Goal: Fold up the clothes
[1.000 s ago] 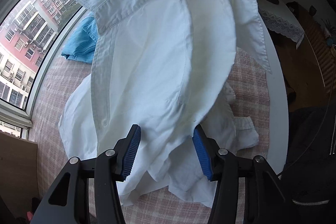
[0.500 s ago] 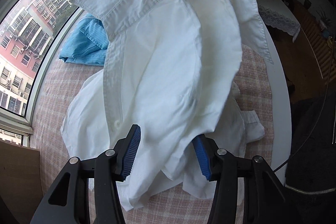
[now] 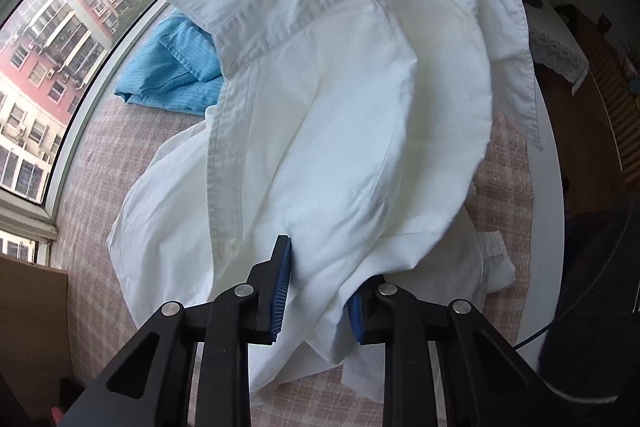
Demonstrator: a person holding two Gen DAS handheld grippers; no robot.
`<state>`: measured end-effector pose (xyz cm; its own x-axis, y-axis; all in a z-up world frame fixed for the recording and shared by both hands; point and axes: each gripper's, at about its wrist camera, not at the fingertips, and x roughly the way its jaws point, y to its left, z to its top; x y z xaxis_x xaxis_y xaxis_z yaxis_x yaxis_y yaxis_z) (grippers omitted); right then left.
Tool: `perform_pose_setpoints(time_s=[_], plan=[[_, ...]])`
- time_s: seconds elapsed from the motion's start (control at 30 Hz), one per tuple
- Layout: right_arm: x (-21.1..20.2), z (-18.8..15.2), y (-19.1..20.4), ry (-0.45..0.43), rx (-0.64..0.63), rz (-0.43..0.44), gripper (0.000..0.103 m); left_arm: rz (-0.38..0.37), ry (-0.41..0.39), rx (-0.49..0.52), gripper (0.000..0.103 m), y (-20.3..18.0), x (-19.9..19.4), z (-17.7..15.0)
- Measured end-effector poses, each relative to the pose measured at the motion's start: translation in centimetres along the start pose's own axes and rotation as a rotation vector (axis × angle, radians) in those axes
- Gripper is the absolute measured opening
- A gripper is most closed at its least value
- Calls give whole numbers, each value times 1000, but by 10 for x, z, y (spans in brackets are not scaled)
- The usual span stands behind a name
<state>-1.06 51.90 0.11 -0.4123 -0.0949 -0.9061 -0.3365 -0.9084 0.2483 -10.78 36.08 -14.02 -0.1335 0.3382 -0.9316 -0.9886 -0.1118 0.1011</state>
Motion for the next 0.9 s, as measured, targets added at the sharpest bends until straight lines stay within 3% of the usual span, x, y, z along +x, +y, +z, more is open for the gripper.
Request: perform_pose_setpoints(time_s=[0.07, 0.17, 0.47, 0.63, 0.9], plan=[[2, -1, -1, -4, -5, -32, 6, 29, -16, -53, 8, -1, -4, 3], [7, -6, 1, -5, -31, -101, 6, 34, -44, -120, 4, 3, -12, 4], [17, -11, 6, -5, -76, -189, 6, 65, -100, -183, 2, 21, -28, 1], [3, -2, 21, -62, -99, -227, 6, 103, -127, -221, 2, 41, -45, -3], [-43, 20, 70, -189, -189, -225, 6, 232, -213, -271, 2, 66, -116, -17]])
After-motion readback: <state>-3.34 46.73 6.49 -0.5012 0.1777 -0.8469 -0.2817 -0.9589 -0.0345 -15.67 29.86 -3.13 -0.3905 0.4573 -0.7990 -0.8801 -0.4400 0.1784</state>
